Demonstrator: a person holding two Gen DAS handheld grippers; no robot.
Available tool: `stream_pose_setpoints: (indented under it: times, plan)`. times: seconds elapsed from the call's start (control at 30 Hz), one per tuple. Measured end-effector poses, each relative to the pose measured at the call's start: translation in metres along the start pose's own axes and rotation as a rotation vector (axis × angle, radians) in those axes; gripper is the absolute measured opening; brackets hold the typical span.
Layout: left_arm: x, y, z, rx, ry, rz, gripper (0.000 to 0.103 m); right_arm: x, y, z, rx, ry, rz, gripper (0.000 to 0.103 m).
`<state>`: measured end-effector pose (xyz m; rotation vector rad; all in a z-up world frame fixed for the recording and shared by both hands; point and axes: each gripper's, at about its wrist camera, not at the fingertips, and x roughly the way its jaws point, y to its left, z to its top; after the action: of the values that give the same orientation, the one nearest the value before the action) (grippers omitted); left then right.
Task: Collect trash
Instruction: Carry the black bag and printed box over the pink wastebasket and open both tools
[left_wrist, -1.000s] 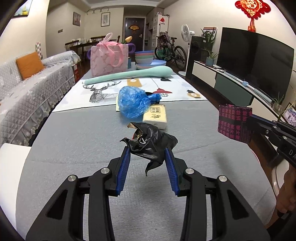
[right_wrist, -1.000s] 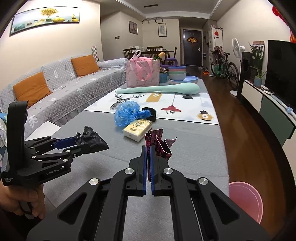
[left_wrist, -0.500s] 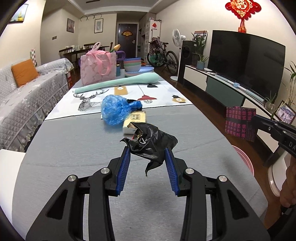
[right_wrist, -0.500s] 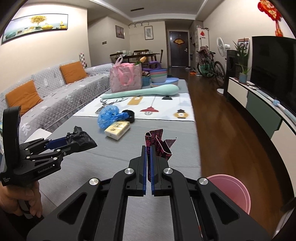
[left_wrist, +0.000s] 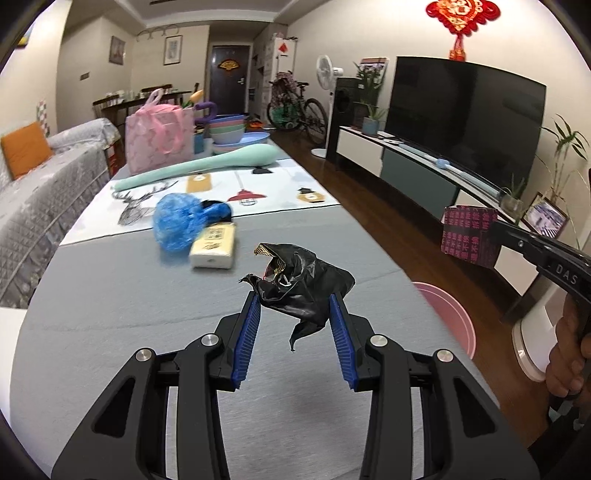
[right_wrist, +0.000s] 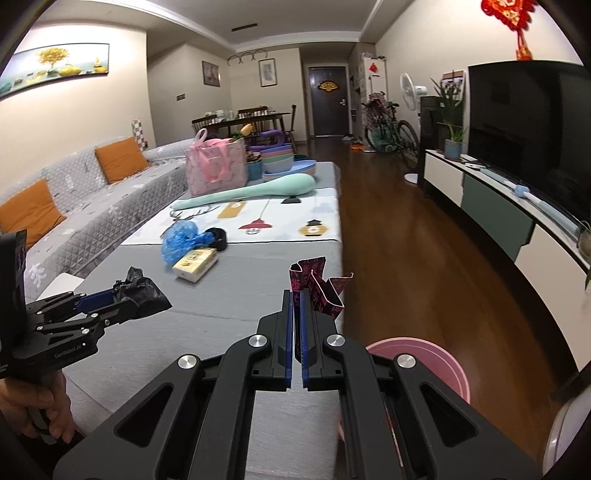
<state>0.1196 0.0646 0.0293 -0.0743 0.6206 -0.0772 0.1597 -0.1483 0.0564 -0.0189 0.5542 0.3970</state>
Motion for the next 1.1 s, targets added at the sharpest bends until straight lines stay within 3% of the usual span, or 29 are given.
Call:
stream_pose_setpoints:
  times: [1.1]
  plan:
    - [0.07,-0.146,0.029,0.13,0.026,-0.183,0.038,-0.01,-0.116,-0.003,0.16,0.009,-0.196,0.004]
